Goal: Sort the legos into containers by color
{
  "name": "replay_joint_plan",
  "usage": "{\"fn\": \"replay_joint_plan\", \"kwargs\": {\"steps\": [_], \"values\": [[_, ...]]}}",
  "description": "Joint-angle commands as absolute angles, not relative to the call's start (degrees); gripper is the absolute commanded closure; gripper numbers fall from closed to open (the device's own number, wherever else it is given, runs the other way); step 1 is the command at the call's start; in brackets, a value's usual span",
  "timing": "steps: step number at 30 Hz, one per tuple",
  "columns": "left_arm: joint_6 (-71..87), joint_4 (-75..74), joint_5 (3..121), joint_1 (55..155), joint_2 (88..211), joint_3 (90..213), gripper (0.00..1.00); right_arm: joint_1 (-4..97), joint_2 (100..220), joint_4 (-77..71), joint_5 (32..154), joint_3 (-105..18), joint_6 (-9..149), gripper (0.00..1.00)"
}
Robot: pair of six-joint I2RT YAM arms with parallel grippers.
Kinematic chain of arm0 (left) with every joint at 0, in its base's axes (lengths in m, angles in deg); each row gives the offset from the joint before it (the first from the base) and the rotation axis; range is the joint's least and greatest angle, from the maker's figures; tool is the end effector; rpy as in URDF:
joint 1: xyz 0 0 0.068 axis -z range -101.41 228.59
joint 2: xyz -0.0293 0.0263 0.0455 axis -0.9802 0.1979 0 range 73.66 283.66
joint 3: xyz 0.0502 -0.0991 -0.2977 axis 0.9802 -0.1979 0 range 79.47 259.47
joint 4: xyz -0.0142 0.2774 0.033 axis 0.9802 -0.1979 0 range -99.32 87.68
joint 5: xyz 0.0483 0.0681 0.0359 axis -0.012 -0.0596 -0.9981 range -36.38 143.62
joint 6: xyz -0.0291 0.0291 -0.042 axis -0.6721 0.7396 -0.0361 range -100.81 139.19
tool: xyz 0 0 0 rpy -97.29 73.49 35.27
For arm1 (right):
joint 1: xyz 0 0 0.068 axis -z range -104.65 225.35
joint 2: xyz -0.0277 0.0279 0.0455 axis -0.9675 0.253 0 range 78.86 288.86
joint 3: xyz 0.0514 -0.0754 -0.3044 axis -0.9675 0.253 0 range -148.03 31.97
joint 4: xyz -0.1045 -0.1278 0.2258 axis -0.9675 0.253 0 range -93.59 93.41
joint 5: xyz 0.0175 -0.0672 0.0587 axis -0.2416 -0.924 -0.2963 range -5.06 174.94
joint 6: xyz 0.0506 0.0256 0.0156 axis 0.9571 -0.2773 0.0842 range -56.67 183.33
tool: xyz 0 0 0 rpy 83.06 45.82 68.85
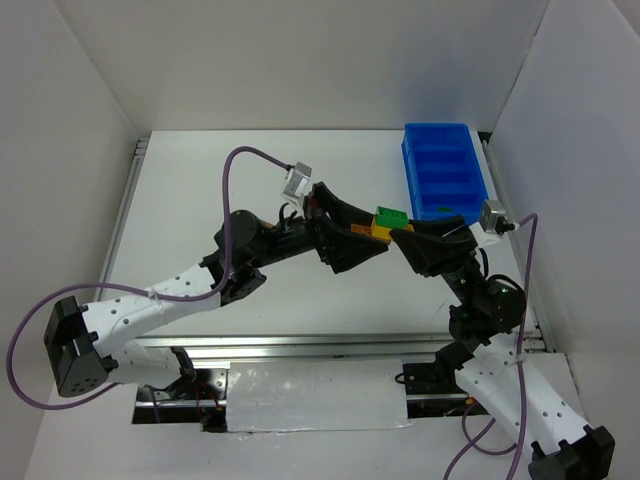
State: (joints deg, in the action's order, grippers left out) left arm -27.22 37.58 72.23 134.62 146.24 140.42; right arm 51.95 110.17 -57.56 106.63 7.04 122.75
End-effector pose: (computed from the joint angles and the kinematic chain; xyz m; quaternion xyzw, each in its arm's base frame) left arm 0.1557 -0.2554 0.4691 0.1807 0.4928 -0.7123 0.4659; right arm 0.0865 0.0545 0.3888 -0.0569 0.3921 0.6567 0.6417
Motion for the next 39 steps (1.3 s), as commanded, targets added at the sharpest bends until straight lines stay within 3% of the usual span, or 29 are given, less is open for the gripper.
{"fn": "replay_joint_plan", "kwargs": {"steps": [1, 4, 12, 19, 22, 25, 27, 32, 34, 35, 36, 39], "values": [[-25.8, 41.18, 71.2, 134.84, 146.87, 142.57, 0.03, 51.44, 110.84, -62.21, 107.97, 8.15, 123.8, 1.0], [-25.81, 41.36, 71.99, 134.84, 147.49, 143.1, 0.06, 51.27, 111.37, -62.82, 108.06, 8.33, 124.24, 1.0], [-25.45, 41.27, 71.99, 134.84, 147.32, 142.49, 0.33, 51.18, 110.06, -60.28, 106.92, 8.15, 122.48, 1.0], [-25.1, 40.93, 72.43, 134.84, 147.14, 142.13, 0.31, 51.18, 108.3, -57.38, 104.89, 7.36, 120.64, 1.0], [-24.84, 40.92, 72.61, 134.84, 146.7, 141.87, 0.4, 51.18, 108.47, -56.85, 105.33, 6.75, 120.28, 1.0], [-24.49, 40.49, 72.61, 134.84, 146.52, 141.87, 0.58, 51.09, 109.0, -57.55, 105.86, 6.92, 120.9, 1.0], [-24.4, 40.4, 72.78, 134.84, 146.44, 142.05, 0.58, 51.18, 109.35, -58.08, 106.12, 7.09, 121.16, 1.0], [-24.14, 39.96, 73.48, 134.84, 146.52, 142.31, 0.83, 51.18, 109.79, -57.9, 106.3, 6.83, 121.08, 1.0], [-23.44, 38.04, 74.01, 134.84, 146.61, 143.27, 0.94, 51.18, 110.23, -58.51, 107.52, 6.83, 120.73, 0.73], [-22.48, 37.07, 74.36, 134.75, 146.61, 143.71, 0.97, 51.18, 110.41, -58.08, 108.83, 6.4, 120.46, 0.19], [-21.94, 36.19, 74.71, 134.66, 146.52, 144.15, 1.0, 51.18, 110.58, -56.51, 109.72, 5.7, 119.68, 0.01], [-19.93, 35.03, 78.66, 133.87, 145.65, 143.98, 1.0, 51.18, 111.46, -41.07, 113.05, -1.06, 112.14, 0.0]]}}
